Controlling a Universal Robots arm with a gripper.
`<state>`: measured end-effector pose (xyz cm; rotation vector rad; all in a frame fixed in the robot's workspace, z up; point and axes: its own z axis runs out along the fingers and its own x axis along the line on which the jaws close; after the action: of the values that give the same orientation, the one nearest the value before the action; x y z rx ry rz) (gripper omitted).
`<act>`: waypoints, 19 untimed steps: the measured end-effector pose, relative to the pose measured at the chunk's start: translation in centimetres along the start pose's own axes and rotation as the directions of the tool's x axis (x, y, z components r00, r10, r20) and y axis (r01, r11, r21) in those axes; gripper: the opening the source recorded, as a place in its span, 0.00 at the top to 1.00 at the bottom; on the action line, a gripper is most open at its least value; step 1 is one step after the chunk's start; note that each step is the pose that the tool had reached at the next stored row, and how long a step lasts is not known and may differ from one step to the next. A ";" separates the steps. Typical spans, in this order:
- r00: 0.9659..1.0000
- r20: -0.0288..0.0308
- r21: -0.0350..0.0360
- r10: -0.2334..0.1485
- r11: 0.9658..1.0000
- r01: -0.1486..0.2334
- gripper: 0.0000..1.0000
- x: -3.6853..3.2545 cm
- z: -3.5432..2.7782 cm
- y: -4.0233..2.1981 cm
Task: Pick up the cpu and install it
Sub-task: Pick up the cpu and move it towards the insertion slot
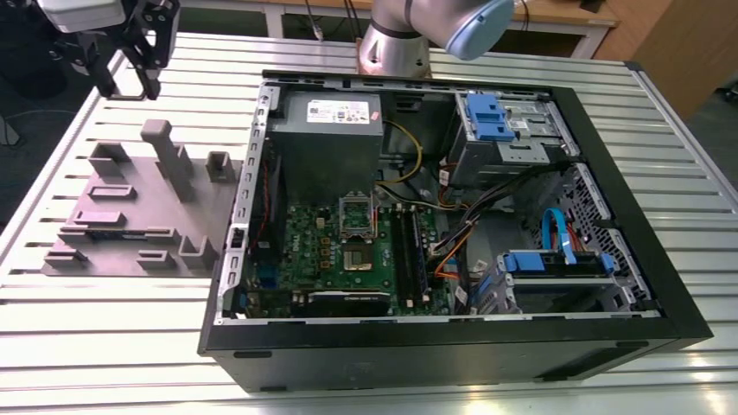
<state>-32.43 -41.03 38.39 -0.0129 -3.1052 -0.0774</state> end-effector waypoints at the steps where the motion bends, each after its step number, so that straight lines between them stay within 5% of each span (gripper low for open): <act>1: 1.000 0.000 0.000 0.000 1.000 0.000 0.53 -0.05 0.00 0.00; 19: 1.000 0.000 0.000 0.000 1.000 0.000 0.53 -0.65 -0.03 0.01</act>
<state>-31.79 -41.03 38.39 -0.0128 -3.1051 -0.0773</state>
